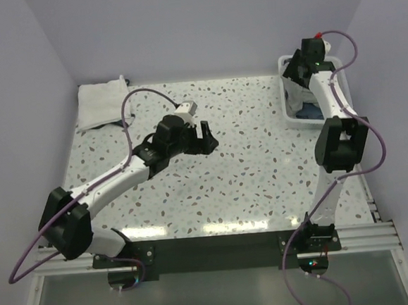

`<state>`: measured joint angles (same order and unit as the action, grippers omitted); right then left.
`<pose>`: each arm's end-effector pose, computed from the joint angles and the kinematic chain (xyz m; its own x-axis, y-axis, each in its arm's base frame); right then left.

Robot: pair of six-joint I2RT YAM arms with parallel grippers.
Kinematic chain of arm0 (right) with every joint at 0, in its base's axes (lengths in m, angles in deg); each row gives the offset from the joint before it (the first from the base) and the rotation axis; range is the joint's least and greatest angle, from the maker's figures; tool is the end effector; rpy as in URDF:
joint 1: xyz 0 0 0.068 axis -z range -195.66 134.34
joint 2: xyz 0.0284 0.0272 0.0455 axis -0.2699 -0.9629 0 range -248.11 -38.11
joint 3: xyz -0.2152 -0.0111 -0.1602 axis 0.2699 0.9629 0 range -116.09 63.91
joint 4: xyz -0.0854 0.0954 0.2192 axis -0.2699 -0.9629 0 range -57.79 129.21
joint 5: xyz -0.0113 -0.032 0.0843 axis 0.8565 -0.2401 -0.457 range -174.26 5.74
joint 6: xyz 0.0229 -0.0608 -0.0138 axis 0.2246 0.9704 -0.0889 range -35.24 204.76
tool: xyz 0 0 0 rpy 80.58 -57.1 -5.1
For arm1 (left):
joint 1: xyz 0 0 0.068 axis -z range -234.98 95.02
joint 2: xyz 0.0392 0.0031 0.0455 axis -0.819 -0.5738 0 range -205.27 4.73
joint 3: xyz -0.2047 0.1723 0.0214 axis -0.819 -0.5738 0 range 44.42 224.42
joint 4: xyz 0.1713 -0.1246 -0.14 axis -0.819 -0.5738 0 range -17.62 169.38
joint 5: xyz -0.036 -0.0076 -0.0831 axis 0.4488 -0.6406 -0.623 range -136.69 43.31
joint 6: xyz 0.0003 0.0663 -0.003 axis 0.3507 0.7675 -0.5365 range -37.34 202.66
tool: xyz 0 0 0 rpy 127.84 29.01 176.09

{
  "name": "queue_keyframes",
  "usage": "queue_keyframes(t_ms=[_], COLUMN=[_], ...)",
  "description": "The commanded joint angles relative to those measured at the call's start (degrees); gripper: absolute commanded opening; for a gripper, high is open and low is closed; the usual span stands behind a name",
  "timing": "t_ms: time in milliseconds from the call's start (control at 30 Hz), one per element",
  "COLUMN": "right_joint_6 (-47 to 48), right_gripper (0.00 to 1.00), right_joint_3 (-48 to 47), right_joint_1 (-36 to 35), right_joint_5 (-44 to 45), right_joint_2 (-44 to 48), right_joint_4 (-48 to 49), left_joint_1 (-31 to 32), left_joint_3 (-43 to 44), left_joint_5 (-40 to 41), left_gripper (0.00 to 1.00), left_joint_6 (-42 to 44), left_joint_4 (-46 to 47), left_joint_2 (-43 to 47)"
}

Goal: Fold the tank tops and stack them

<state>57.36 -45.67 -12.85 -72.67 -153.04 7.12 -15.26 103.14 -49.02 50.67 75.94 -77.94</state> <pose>0.4694 -0.0335 0.3102 -0.4437 0.4731 -0.7611 0.4636 0.8480 0.2569 0.2603 -0.2189 0.2712 -0.6532 -0.1455 -0.7430 0.3775 0.7881 -0.4862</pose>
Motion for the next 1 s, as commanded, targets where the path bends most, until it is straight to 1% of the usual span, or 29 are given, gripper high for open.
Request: queue_keyframes(t_ms=[0, 33, 133, 233, 300, 400, 467, 500, 567, 600, 667, 700, 733, 967], right_joint_6=[0.5, 0.5, 0.85, 0.86, 1.03, 1.29, 1.21, 1.12, 0.59, 0.42, 0.42, 0.42, 0.42, 1.29], right_gripper=[0.65, 0.63, 0.63, 0.62, 0.62, 0.58, 0.49, 0.37, 0.26, 0.18, 0.1, 0.03, 0.0, 0.0], right_joint_3=[-2.74, -4.83, -7.22, -8.28, -7.15, -6.96, -7.49, -7.32, -6.0, -4.6, -3.8, -4.06, -4.15, -8.02], right_joint_1=[1.23, 1.67, 2.02, 1.94, 2.02, 1.94, 2.02, 1.94, 1.94, 1.94, 1.94, 1.94, 1.94, 2.03], right_joint_5=[2.29, 2.55, 3.78, 5.1, 5.45, 6.33, 6.68, 6.6, 6.69, 6.77, 6.95, 7.47, 7.48, 8.97], right_joint_2=[-6.43, -7.83, -12.23, -13.38, -13.47, -14.7, -15.58, -15.58, -14.27, -13.39, -10.76, -9.97, -9.09, 0.31], right_joint_4=[-2.09, -2.61, -3.32, -4.02, -3.15, -2.36, -2.79, -2.8, -1.66, -1.22, -0.51, -0.77, -0.86, -3.32], left_joint_1=[-0.53, -0.53, -0.61, -0.61, -0.53, -0.53, -0.53, -0.61, -0.61, -0.61, -0.61, -0.61, -0.61, -0.61], left_joint_3=[-1.94, -1.59, -1.24, -0.89, -0.8, -1.06, -0.97, -0.97, -0.8, -0.62, -0.45, -0.36, -0.19, 0.69], left_joint_5=[-6.02, -6.8, -6.64, -6.38, -6.37, -6.55, -6.55, -6.29, -6.29, -6.29, -6.29, -6.29, -6.29, -6.38], left_gripper=[0.85, 0.85, 0.85, 0.86, 0.86, 0.86, 0.85, 0.85, 0.85, 0.85, 0.85, 0.85, 0.85, 0.86], left_joint_6=[-0.19, 1.65, 4.55, 6.23, 6.41, 6.67, 6.85, 6.85, 7.03, 7.03, 7.2, 7.12, 7.29, 7.55], left_joint_4=[-4.19, -6.64, -9.56, -10.88, -10.97, -10.62, -10.71, -10.79, -10.62, -10.79, -10.8, -10.8, -10.88, -10.36], left_joint_2=[6.81, 7.43, 10.59, 11.83, 12.71, 13.24, 13.33, 13.5, 13.77, 13.85, 13.94, 13.94, 14.03, 14.91])
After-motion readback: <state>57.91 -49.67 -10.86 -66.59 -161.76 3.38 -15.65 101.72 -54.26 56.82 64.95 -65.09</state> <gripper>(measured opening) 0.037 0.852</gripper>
